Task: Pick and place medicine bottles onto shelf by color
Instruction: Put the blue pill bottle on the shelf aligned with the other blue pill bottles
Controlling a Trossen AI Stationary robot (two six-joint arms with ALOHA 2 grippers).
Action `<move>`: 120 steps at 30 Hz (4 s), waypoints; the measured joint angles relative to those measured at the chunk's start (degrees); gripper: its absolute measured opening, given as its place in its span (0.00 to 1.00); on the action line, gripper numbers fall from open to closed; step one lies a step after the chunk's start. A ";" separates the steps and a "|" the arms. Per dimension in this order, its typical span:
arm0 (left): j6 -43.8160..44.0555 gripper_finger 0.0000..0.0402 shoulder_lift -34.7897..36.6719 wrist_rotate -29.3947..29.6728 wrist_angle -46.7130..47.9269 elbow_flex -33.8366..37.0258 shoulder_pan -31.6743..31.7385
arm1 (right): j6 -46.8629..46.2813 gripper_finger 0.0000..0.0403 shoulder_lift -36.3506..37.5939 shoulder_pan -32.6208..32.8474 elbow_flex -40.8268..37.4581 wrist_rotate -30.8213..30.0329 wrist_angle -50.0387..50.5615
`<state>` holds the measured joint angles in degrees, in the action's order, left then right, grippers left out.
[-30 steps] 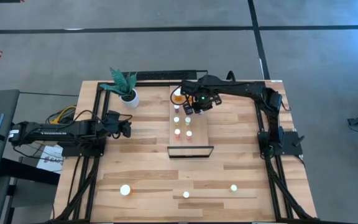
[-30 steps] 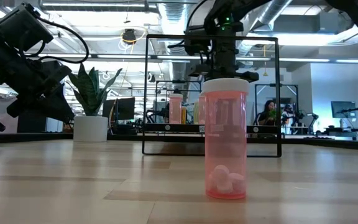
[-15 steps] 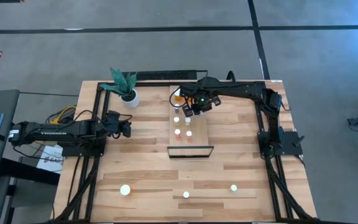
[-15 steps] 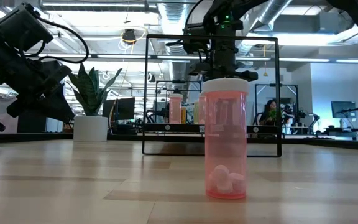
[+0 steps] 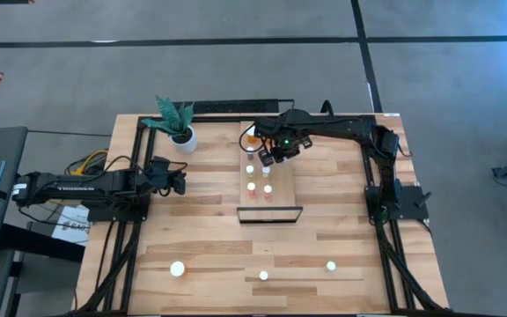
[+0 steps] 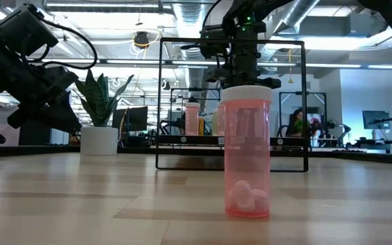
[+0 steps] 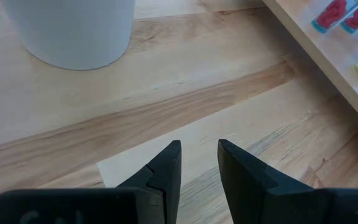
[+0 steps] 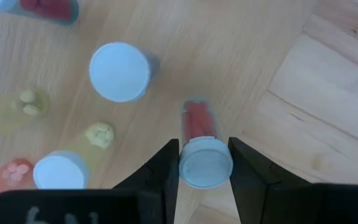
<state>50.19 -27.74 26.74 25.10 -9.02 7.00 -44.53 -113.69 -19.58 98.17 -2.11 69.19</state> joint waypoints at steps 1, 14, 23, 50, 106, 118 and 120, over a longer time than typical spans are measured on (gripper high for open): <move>0.00 0.23 0.01 0.00 -0.01 0.00 -0.01 | 0.04 0.32 0.00 0.05 0.00 -0.07 0.00; 0.00 0.23 -0.01 0.00 -0.01 0.00 -0.01 | 0.20 0.32 0.00 0.83 -0.04 -0.90 -0.13; 0.00 0.23 0.02 0.00 0.00 0.00 0.00 | -0.41 0.32 0.22 0.73 -2.71 -0.81 -1.39; 0.00 0.23 -0.01 0.00 -0.01 -0.02 0.00 | 2.32 0.32 -0.04 -0.53 -0.39 0.57 3.49; 0.02 0.23 0.02 0.00 -0.02 -0.01 -0.02 | -24.32 0.32 18.93 -2.51 -34.32 14.37 -1.97; 0.00 0.23 -0.01 0.00 -0.02 0.00 -0.02 | -24.52 0.33 18.82 -2.51 -37.58 16.98 -7.64; 0.00 0.23 -0.01 0.00 -0.02 -0.01 -0.01 | -24.54 0.33 18.82 -2.25 -37.57 16.97 -8.08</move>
<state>50.19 -27.75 26.74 25.08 -9.03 6.99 -69.07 -94.87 -21.83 60.60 14.86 61.11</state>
